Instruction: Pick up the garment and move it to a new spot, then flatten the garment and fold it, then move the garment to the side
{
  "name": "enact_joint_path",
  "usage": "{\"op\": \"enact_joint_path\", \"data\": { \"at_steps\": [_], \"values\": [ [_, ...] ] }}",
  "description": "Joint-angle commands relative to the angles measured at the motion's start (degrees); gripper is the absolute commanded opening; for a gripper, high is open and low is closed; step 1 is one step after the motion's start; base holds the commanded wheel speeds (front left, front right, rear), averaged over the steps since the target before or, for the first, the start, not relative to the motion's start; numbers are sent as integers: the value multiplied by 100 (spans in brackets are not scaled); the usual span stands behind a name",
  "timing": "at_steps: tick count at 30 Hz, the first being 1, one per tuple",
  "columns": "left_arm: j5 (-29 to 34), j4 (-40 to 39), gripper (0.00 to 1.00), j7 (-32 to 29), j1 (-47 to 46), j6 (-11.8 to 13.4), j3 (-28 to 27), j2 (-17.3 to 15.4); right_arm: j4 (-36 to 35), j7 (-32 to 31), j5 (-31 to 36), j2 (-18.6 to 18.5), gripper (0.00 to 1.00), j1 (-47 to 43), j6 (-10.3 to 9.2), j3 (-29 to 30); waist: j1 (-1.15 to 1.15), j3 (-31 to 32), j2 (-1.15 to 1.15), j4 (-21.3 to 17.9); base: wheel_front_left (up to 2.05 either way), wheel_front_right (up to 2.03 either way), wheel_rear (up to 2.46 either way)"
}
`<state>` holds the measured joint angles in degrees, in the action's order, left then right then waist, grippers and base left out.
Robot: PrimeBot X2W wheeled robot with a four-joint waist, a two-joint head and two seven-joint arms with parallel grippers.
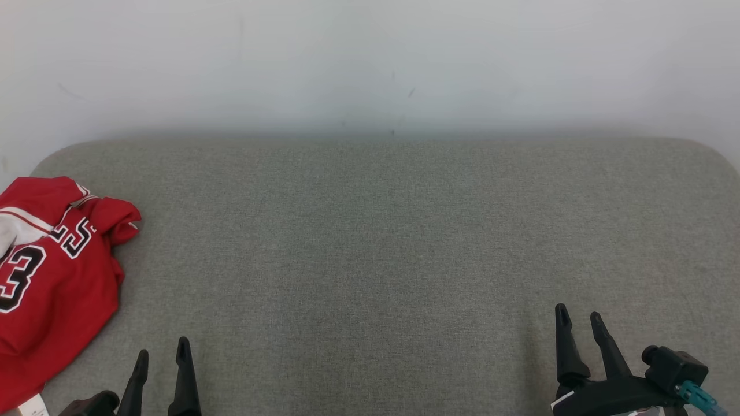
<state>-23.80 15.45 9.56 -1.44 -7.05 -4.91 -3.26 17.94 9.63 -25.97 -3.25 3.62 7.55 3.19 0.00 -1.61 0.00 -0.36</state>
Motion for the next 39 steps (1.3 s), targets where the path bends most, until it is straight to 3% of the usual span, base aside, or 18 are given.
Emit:
{"op": "enact_joint_path", "data": {
  "at_steps": [1,15,39],
  "values": [
    [123,-61,100,46,-2,18,-7,-27,-8,40,135,-2,100,55,-7,6,0,-1,0,-1,0,0,0],
    [926,14,100,229,100,23,18,-40,205,225,1175,13,100,42,-9,81,0,9,0,-18,0,0,0],
    [1967,90,100,504,216,23,0,-30,301,495,2370,36,100,3,-11,173,0,5,0,-60,0,0,0]
  ]
}}
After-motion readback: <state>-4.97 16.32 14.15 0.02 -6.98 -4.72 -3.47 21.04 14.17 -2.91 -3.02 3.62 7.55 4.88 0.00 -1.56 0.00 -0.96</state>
